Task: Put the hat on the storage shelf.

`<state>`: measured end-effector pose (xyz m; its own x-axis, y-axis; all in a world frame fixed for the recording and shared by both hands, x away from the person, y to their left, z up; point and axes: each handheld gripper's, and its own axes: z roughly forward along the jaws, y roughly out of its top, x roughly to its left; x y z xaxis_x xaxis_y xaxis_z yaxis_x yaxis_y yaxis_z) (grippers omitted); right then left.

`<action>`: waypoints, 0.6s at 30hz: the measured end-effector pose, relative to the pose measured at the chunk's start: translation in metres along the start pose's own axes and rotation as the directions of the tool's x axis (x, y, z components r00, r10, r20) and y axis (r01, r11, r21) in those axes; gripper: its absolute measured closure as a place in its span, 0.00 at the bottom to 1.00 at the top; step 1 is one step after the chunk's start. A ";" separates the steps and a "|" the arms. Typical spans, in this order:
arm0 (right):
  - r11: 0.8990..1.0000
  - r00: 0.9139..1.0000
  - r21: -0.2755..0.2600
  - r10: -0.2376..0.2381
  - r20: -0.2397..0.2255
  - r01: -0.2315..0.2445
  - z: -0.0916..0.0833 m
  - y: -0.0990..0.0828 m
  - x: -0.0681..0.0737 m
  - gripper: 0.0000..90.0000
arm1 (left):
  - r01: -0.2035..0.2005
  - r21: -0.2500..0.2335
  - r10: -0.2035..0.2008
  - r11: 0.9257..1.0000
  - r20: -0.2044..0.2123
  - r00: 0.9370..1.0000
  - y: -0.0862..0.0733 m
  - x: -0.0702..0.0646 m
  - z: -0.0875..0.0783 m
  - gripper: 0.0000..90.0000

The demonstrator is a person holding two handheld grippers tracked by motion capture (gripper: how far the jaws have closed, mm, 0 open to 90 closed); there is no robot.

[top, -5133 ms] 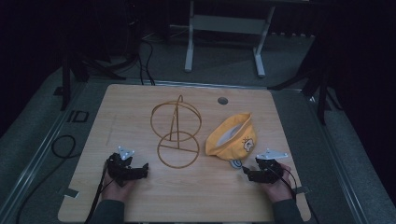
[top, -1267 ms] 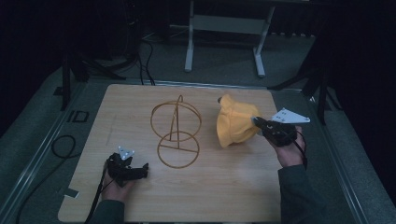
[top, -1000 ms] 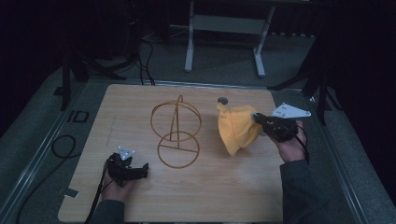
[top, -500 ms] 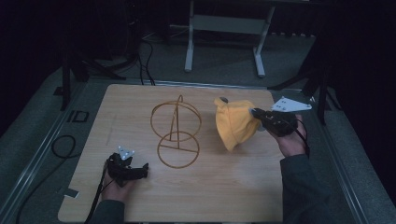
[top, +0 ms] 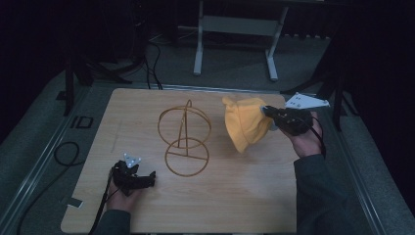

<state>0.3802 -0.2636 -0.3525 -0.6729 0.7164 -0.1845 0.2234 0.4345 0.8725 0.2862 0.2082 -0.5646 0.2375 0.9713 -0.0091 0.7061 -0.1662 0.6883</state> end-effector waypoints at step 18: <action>1.000 1.000 -0.012 -0.015 -0.008 0.015 0.000 0.013 -0.001 0.94 | 0.001 -0.001 -0.001 1.000 0.000 1.000 0.000 0.000 0.000 0.01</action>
<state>0.3840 -0.2585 -0.3409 -0.6816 0.7055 -0.1942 0.2049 0.4388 0.8749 0.2865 0.2081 -0.5647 0.2372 0.9714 -0.0099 0.7055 -0.1652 0.6892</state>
